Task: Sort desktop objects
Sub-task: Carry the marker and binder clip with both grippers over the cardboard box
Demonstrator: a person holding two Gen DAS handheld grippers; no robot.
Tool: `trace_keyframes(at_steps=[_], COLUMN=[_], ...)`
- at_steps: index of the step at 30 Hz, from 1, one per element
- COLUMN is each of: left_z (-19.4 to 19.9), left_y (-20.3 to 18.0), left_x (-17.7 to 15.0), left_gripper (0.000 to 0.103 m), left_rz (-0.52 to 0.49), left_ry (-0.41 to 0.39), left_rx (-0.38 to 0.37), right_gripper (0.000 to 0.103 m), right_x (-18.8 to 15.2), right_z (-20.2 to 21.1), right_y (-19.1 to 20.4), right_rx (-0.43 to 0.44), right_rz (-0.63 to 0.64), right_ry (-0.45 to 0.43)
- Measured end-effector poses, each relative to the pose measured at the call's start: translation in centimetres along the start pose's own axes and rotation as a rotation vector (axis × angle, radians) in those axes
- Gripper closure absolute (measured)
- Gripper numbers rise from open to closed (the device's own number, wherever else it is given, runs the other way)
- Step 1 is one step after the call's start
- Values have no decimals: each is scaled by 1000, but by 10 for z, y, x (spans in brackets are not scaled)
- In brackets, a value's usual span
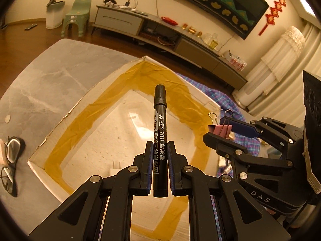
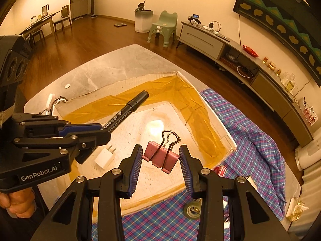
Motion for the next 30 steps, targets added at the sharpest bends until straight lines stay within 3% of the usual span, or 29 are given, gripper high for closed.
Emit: trace_keyframes(at_steps=[18,30], left_z=[-35,-53], left_y=[24,27], left_x=[3,1], left_gripper=[89,89], left_rz=[-55,-129], left_ry=[59,104], left_rx=[166,238], right_gripper=[64,64], right_x=[9,5], right_z=[-52,-85], right_y=[-13,-19], right_rx=[-2,8], right_rz=[48,56], right_ry=[108,214])
Point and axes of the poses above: each gripper's, at about its wrist camera, not at the fingertips, and z roughly against the way its jaws point, y to its left, x to its top, the point moved 6 cm from there along -z, roughly the way its jaws point, and after that the axes turned 5 degrees about -y, right-handed, at the moved point
